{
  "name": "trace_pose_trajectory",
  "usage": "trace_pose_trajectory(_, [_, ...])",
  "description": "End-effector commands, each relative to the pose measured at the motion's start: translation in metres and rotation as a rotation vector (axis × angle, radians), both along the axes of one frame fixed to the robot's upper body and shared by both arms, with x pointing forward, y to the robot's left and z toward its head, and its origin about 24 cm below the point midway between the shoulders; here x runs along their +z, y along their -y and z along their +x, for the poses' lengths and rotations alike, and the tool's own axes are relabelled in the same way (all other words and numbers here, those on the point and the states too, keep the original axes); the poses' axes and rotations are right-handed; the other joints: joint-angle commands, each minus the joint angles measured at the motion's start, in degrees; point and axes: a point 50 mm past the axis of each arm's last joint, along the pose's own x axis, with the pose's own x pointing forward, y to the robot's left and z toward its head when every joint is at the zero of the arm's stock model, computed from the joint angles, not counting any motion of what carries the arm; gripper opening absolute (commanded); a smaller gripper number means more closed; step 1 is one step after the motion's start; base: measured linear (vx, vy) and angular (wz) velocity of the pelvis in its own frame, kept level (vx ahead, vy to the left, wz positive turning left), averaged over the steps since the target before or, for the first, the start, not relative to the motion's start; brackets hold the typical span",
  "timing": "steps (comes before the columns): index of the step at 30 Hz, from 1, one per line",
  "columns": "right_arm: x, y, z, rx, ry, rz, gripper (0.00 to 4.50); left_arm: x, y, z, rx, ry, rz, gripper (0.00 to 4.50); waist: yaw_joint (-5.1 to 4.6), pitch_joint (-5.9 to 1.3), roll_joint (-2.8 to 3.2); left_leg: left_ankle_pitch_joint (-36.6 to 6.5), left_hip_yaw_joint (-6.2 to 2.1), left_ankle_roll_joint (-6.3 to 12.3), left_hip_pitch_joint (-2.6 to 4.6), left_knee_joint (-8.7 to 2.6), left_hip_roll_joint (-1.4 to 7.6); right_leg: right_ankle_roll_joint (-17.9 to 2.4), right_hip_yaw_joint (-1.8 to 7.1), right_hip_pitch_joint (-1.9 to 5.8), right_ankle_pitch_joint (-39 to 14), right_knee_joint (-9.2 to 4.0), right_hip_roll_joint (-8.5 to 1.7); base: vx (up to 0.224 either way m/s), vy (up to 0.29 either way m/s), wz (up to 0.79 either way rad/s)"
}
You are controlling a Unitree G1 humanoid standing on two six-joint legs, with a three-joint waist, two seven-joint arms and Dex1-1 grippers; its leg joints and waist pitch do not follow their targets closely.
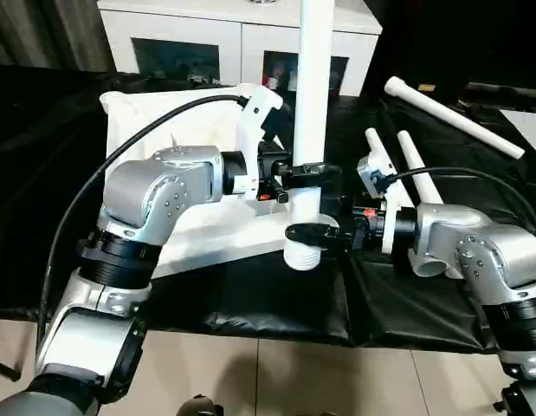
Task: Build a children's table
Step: Pick table leg
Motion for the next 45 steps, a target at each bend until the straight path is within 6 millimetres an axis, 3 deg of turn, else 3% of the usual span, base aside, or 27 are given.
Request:
trace_pose_trajectory(1, [0.004, -0.001, 0.002, 0.005, 0.025, -0.006, 4.12, 0.010, 0.009, -0.006, -0.060, 0.041, 0.000, 1.86, 0.21, -4.60, -0.66, -5.35, -1.03, 0.65, 1.09, -4.26, 3.35, -13.59, 2.40, 3.04, -9.19, -3.15, -4.28, 0.000, 0.000, 0.00])
trace_pose_trajectory(8, [0.004, -0.003, 0.002, 0.018, 0.028, -0.001, 3.60, 0.007, 0.013, -0.010, -0.105, 0.033, 0.011, 1.86, 0.21, -4.55, -0.61, -5.73, -1.03, 0.62, 1.04, -4.29, 3.33, -13.73, 2.39, 3.13, -9.43, -3.21, -4.29, 0.000, 0.000, 0.00])
trace_pose_trajectory(9, [0.003, -0.004, 0.001, 0.021, 0.029, 0.000, 3.33, 0.007, 0.013, -0.010, -0.110, 0.031, 0.011, 1.86, 0.19, -4.52, -0.58, -5.94, -1.05, 0.52, 1.05, -4.32, 3.34, -13.67, 2.39, 3.13, -9.73, -3.24, -4.30, 0.000, 0.000, 0.00])
trace_pose_trajectory(23, [0.001, -0.004, -0.002, 0.039, 0.037, -0.005, 2.04, 0.003, 0.011, -0.007, -0.103, 0.043, 0.040, 1.86, 0.14, -4.55, -0.46, -6.24, -1.08, 0.30, 1.08, -4.32, 3.38, -13.75, 2.38, 3.12, -9.49, -3.18, -4.26, 0.000, 0.000, 0.00])
trace_pose_trajectory(31, [-0.002, -0.005, 0.007, -0.075, 0.061, -0.006, 1.87, 0.004, 0.006, -0.002, -0.024, 0.040, 0.009, 1.86, 0.09, -4.59, -0.32, -6.45, -1.07, -0.02, 1.08, -4.30, 3.32, -13.82, 2.39, 3.07, -9.45, -3.18, -4.26, 0.000, 0.000, 0.00])
trace_pose_trajectory(34, [-0.001, -0.005, 0.014, -0.155, 0.091, -0.010, 1.85, 0.008, 0.002, 0.011, 0.142, 0.013, -0.060, 2.56, 0.12, -4.59, -0.38, -7.13, -0.97, -0.34, 1.20, -4.23, 3.31, -14.10, 2.41, 2.97, -9.40, -3.29, -4.19, 0.000, 0.000, 0.00])
trace_pose_trajectory(45, [0.001, -0.015, 0.027, -0.299, 0.154, -0.007, 1.84, 0.011, 0.007, 0.019, 0.414, 0.102, -0.126, 3.30, -0.01, -4.73, -0.67, -5.90, -1.12, 0.53, 0.91, -4.23, 3.31, -12.91, 2.33, 3.24, -8.51, -3.37, -4.22, 0.000, 0.000, 0.00])
